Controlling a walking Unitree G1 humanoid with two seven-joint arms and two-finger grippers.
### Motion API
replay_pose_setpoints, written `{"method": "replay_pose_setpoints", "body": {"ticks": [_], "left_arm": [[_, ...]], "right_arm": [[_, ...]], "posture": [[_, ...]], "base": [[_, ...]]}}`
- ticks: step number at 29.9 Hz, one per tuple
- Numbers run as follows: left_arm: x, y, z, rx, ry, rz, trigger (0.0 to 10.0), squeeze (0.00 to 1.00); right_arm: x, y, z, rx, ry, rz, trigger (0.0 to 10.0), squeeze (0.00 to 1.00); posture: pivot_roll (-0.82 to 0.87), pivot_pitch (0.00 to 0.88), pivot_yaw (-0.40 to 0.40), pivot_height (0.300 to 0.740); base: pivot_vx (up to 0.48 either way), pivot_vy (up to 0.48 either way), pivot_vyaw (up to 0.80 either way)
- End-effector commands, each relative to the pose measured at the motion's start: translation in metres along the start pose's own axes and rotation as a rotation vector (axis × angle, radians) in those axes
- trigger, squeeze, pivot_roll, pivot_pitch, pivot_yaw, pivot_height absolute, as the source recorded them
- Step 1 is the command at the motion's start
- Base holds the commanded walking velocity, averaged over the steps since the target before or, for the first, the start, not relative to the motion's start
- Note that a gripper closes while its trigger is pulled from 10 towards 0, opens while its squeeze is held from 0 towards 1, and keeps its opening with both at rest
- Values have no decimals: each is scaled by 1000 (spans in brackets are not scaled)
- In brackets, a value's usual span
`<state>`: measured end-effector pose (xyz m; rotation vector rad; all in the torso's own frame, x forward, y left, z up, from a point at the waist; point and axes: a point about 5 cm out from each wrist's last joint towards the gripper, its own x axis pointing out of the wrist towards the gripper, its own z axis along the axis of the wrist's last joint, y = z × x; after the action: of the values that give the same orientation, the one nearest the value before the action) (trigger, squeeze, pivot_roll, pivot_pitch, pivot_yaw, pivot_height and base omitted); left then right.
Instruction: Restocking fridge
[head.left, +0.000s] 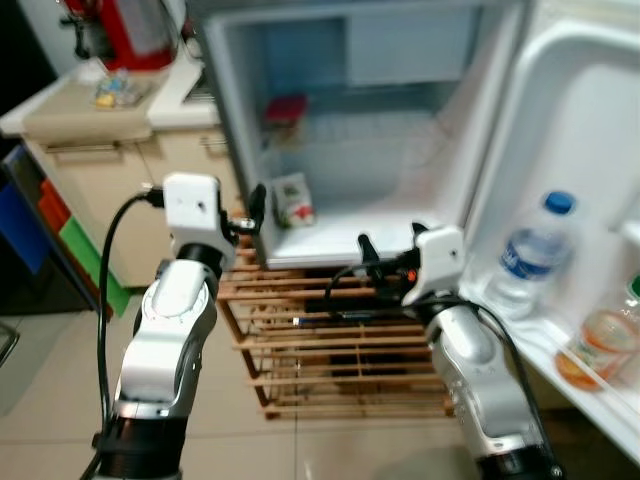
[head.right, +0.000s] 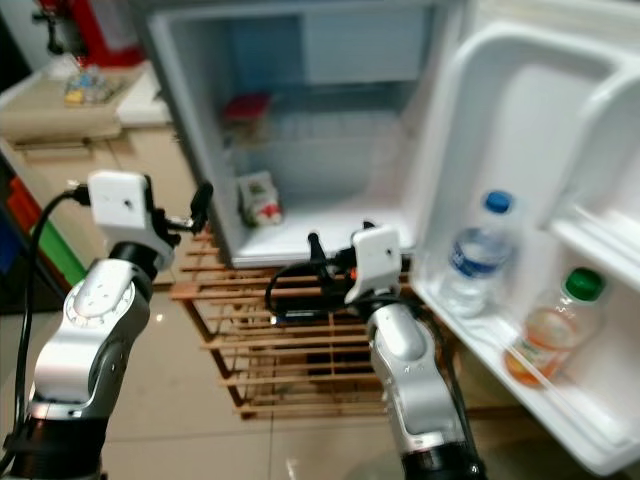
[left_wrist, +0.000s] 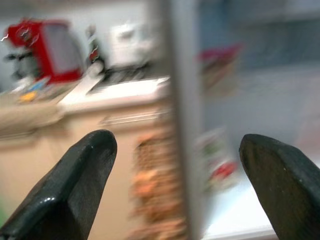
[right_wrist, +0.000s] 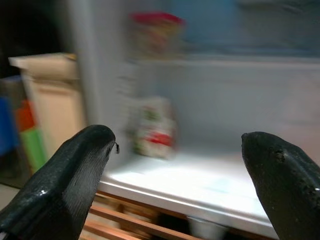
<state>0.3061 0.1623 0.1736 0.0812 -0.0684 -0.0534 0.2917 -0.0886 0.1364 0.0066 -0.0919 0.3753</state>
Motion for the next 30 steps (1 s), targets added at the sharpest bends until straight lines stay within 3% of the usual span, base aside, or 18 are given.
{"method": "replay_pose_setpoints", "body": {"ticks": [1, 12, 18, 25, 30], "left_arm": [[0, -9, -3, -18, 17, -41, 10000, 0], [-4, -17, -18, -12, 30, -175, 10000, 0], [-7, -19, -19, -32, 31, -158, 10000, 0], [-9, -23, -19, -54, 6, -148, 10000, 0], [-8, -22, -15, -39, -17, -140, 10000, 0]], "right_arm": [[3, -5, 7, -29, -30, -8, 10000, 16], [8, -3, 5, -32, -52, 0, 10000, 20], [9, -6, 1, -43, -34, -17, 10000, 31], [10, -3, 2, -47, -48, 3, 10000, 27], [10, -1, 2, -48, -54, 21, 10000, 27]], "posture": [[-138, 0, 94, 740], [-126, 0, 85, 740], [-126, 0, 79, 740], [-124, 0, 75, 740], [-125, 0, 75, 740]], "base": [[0, 0, 0], [0, 0, 0], [0, 0, -667], [0, 0, 0], [455, 0, 0]]}}
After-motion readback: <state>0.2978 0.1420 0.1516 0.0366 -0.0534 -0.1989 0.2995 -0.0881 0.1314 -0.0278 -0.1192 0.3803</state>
